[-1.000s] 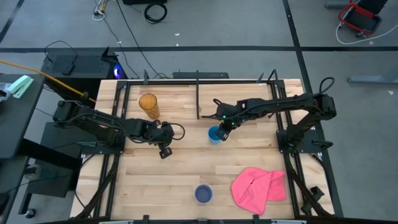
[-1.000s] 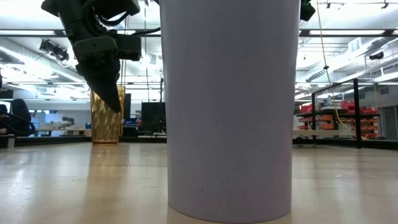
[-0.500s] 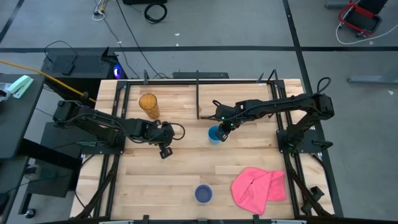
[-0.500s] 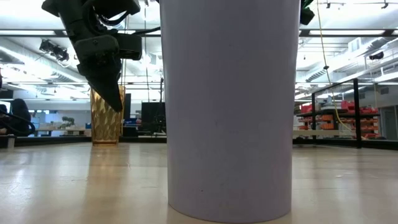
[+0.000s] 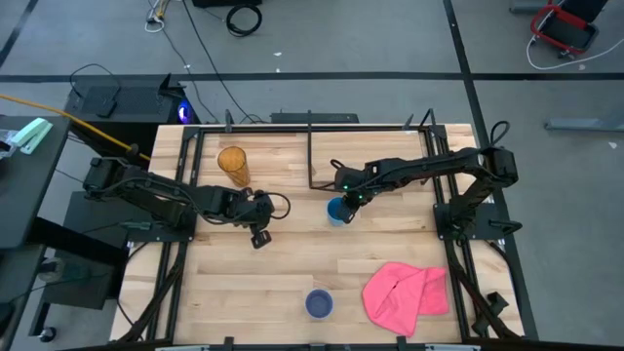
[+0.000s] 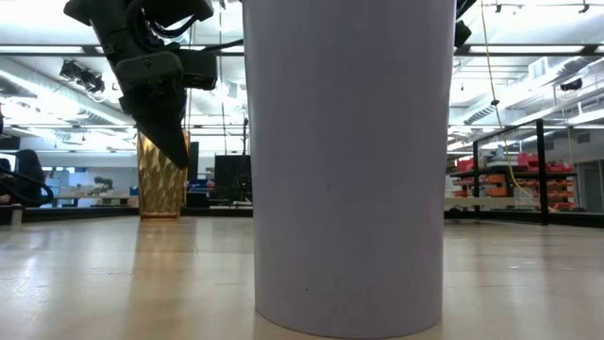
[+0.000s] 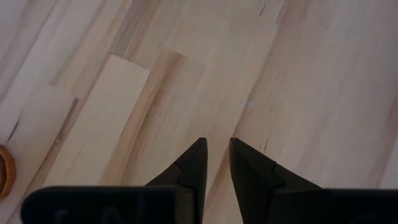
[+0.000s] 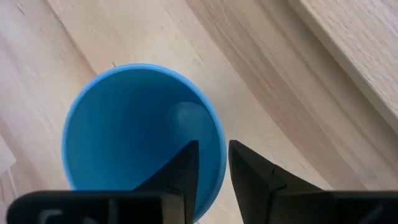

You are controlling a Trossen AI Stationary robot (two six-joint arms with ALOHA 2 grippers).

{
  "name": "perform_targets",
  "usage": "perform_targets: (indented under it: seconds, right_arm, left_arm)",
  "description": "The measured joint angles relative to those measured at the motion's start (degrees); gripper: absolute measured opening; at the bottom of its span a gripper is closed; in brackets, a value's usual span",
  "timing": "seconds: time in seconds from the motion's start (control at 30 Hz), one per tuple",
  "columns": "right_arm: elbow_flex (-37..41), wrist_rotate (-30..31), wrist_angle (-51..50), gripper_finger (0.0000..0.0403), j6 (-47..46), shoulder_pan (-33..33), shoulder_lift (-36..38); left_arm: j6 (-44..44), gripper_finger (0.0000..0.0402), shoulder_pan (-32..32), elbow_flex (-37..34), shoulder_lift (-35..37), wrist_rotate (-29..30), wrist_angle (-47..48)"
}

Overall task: Stack small to large cups/mugs on shelf
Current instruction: Put the blue cup on the shelf

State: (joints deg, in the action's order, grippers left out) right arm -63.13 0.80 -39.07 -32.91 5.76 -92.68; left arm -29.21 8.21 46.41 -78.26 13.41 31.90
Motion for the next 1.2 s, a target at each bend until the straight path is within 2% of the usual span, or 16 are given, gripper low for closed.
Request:
perform_targets:
  seconds: [0.67,0.83,1.07,1.2]
  right_arm:
    - [-1.84,0.00,-0.72,0.0091,-0.11,0.15,0.02]
    - [-1.84,0.00,-0.89,0.0067,-0.07,0.15,0.02]
    - [-1.84,-0.01,-1.22,0.0011,1.07,0.55,0.02]
    - [-1.84,-0.02,-1.20,0.0012,1.55,1.00,0.02]
  left_arm:
    - [0.48,0.0074,0.00,0.02,0.00,0.52,-0.26]
    - [0.33,0.0077,0.00,0.02,0.00,0.52,-0.33]
    - [0.33,0.0073,0.00,0.02,0.00,0.52,-0.37]
    - [0.35,0.0069,0.00,0.02,0.00,0.52,-0.37]
